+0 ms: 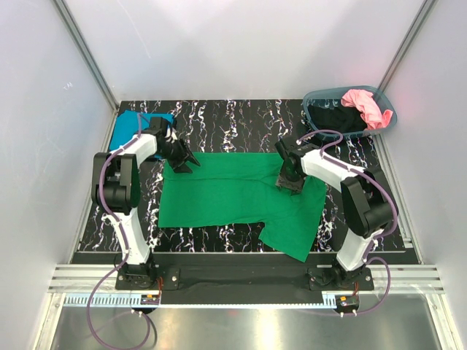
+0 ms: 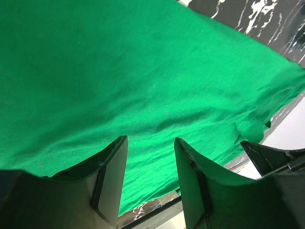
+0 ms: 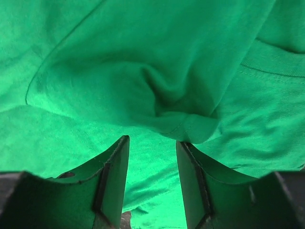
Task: Fold and stack the t-shirts
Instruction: Fold the tshirt
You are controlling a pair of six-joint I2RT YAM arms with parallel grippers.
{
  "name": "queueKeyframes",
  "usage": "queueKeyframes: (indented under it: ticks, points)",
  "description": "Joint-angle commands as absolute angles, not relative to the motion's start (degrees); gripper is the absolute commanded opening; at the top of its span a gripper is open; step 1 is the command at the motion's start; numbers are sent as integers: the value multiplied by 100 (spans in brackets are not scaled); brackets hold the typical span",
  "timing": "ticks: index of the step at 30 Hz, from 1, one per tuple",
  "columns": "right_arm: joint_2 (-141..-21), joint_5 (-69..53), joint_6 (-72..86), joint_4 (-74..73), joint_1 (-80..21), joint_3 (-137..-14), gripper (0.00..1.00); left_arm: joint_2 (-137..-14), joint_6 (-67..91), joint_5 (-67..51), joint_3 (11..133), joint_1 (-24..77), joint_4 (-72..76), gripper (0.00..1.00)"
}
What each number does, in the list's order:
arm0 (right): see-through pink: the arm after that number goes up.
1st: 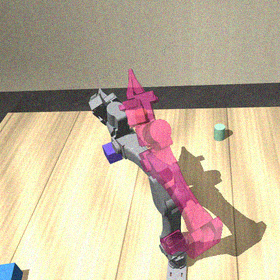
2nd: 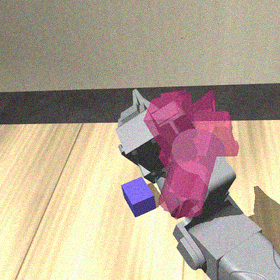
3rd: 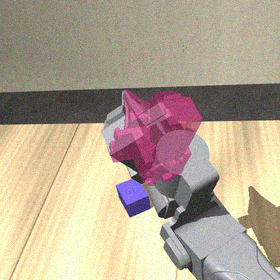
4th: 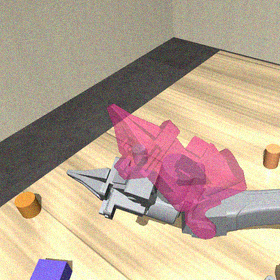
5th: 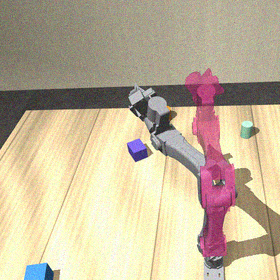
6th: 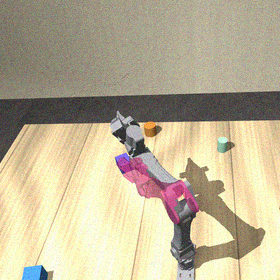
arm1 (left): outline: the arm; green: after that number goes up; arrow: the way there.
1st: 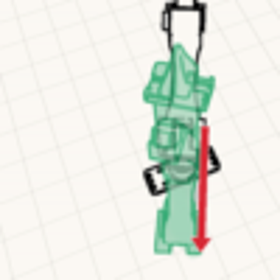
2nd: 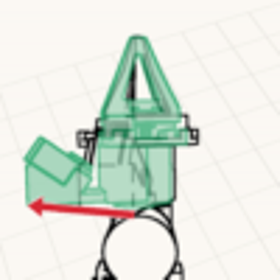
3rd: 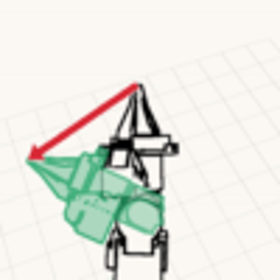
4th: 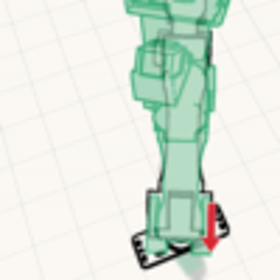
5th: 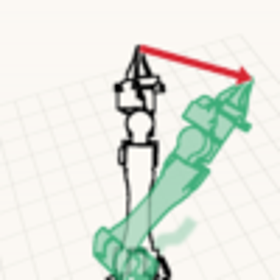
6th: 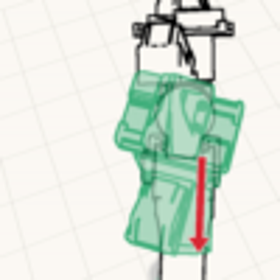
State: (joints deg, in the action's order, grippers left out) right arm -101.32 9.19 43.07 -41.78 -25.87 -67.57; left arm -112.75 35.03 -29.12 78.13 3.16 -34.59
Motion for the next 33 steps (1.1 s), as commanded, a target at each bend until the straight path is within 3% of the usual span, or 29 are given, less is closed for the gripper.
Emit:
queueKeyframes:
  ticks: [1, 13, 17, 21, 25, 33]
  points:
    - [-10116, 1354, 4579, -4184, -2610, -7005, 52, -11294, 3551, -2971, 8112, 299, -3410, 49]
    - [-10309, 1784, 4561, -3410, -2602, -6890, 52, -11312, 3533, -2962, 8103, 299, -3436, 48]
    - [-10301, 1924, 4527, -3498, -2602, -6996, 43, -11338, 3542, -2971, 8138, 299, -3437, 48]
    - [-10222, 2021, 4474, -3630, -2602, -7075, 18, -11355, 3586, -2979, 8147, 299, -3393, 48]
    - [-10169, 1986, 4412, -3787, -2602, -7224, 1, -11347, 3612, -2979, 8147, 299, -3366, 48]
    - [-10099, 854, 4227, -4236, -2566, -7330, 0, -11338, 3656, -2997, 8112, 299, -3331, 48]
